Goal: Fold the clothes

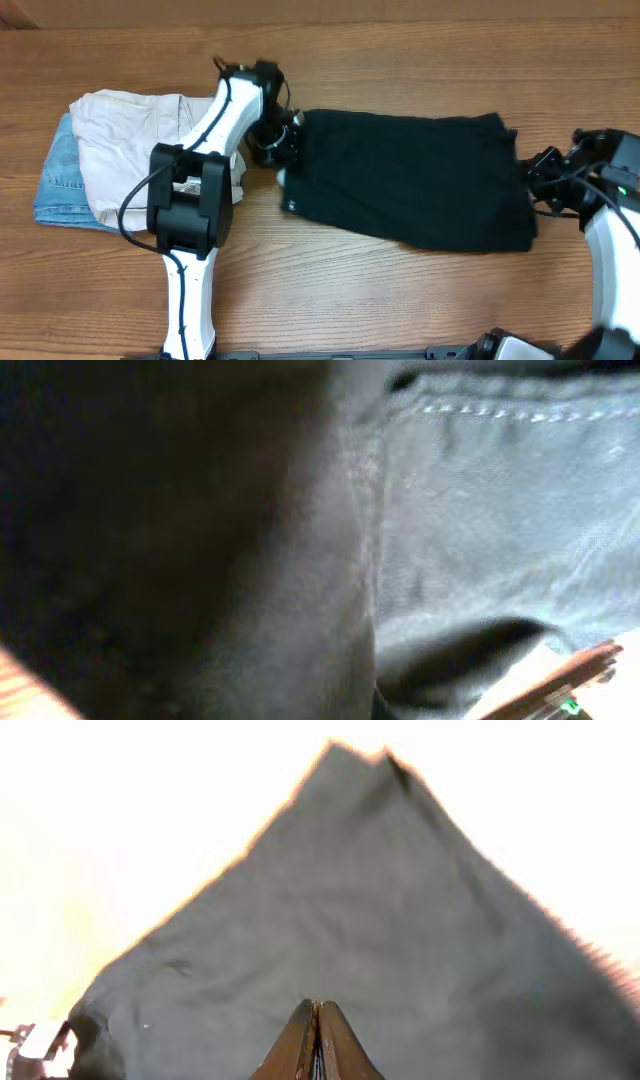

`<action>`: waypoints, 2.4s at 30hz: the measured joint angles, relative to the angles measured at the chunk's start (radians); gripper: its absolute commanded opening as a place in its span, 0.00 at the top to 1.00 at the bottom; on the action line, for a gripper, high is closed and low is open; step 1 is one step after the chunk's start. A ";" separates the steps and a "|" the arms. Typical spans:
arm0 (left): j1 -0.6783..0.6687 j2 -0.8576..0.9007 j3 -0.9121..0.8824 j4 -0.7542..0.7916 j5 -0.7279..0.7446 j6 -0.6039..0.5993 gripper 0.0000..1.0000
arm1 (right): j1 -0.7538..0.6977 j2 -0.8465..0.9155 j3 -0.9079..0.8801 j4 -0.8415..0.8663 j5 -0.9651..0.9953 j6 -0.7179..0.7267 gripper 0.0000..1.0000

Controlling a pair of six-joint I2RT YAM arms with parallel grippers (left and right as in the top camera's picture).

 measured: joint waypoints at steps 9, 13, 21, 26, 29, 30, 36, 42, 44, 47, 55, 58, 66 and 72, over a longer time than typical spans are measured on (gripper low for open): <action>0.001 -0.047 0.584 -0.329 -0.357 0.100 0.96 | 0.000 -0.088 0.000 -0.001 -0.002 0.019 0.96; -0.109 -0.069 0.629 -0.328 -0.407 0.114 0.96 | 0.000 -0.088 0.000 -0.001 -0.002 0.019 0.96; -0.406 0.117 0.629 -0.323 -0.468 0.116 0.50 | 0.000 -0.088 0.000 -0.004 -0.001 0.019 0.96; -0.451 0.226 0.626 -0.309 -0.473 0.112 0.00 | 0.001 -0.088 0.000 -0.017 -0.001 0.020 0.96; -0.459 0.227 0.650 -0.347 -0.579 0.051 0.00 | 0.001 -0.088 0.000 -0.034 -0.002 0.020 0.96; -0.455 0.227 0.675 -0.359 -0.612 0.029 0.00 | 0.002 -0.088 0.000 -0.041 -0.002 0.020 0.96; -0.314 0.143 0.781 -0.310 -0.560 -0.014 0.00 | 0.074 -0.066 0.000 -0.079 -0.001 0.019 0.96; -0.067 0.109 0.791 -0.277 -0.210 0.036 0.32 | 0.170 -0.037 0.000 -0.056 0.000 0.019 0.96; -0.058 0.122 0.787 -0.262 -0.119 0.042 0.36 | 0.185 -0.035 0.000 -0.045 0.002 0.019 0.96; -0.124 0.126 0.784 -0.260 -0.098 0.055 0.28 | 0.190 -0.034 0.000 -0.035 0.003 0.019 0.96; -0.214 0.129 0.746 -0.228 -0.224 0.024 0.00 | 0.190 -0.033 0.000 -0.057 0.003 0.019 0.95; -0.138 0.152 0.708 -0.217 -0.176 0.031 0.00 | 0.190 -0.032 0.000 -0.058 0.003 0.019 0.95; -0.029 0.359 0.676 -0.229 0.014 0.177 0.00 | 0.190 -0.032 0.000 -0.073 0.003 0.019 0.95; -0.045 0.402 0.672 -0.283 0.149 0.350 0.96 | 0.190 -0.032 0.000 -0.076 0.003 0.019 0.95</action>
